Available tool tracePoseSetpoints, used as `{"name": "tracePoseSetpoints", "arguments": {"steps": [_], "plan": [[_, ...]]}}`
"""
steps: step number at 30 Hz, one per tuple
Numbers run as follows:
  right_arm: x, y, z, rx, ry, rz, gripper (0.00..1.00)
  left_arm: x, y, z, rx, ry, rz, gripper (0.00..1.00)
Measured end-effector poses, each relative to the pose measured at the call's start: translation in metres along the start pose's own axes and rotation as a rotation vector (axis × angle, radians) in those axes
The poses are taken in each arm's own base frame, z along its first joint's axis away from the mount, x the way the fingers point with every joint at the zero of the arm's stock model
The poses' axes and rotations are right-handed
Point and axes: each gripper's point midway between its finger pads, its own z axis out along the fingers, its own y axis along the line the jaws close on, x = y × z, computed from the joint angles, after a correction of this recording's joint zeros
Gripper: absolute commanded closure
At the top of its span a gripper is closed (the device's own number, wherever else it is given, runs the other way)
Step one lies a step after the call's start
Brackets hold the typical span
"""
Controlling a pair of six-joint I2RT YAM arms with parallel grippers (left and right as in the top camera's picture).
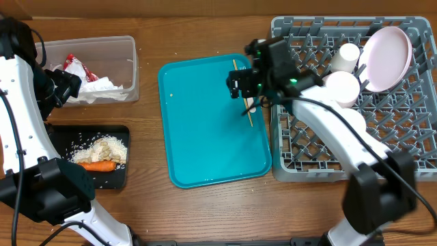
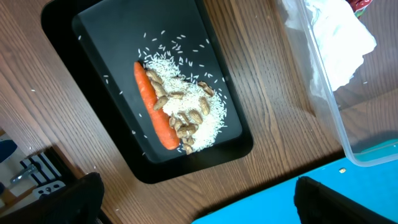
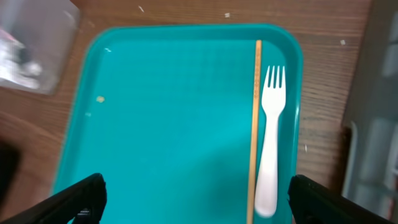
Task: Sort waste into correct bins and load items into the dishwasher rack
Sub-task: 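Move the right gripper to the white fork on the teal tray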
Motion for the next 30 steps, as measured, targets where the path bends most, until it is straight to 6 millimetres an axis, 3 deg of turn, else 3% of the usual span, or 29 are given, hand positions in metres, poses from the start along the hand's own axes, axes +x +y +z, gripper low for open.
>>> {"name": "tracePoseSetpoints", "arguments": {"steps": [6, 13, 30], "plan": [[0.021, -0.011, 0.049, 0.061, 0.08, -0.05, 0.08, 0.0, 0.0, 0.0, 0.0, 0.0, 0.0, 0.0], [0.04, -0.024, 0.083, 0.094, 0.128, -0.063, 0.09, 0.0, 0.0, 0.0, 0.0, 0.0, 0.0, 0.0], [0.056, -0.032, 0.105, 0.112, 0.172, -0.046, 0.1, 0.0, 0.0, 0.0, 0.0, 0.0, 0.0, 0.0]]}}
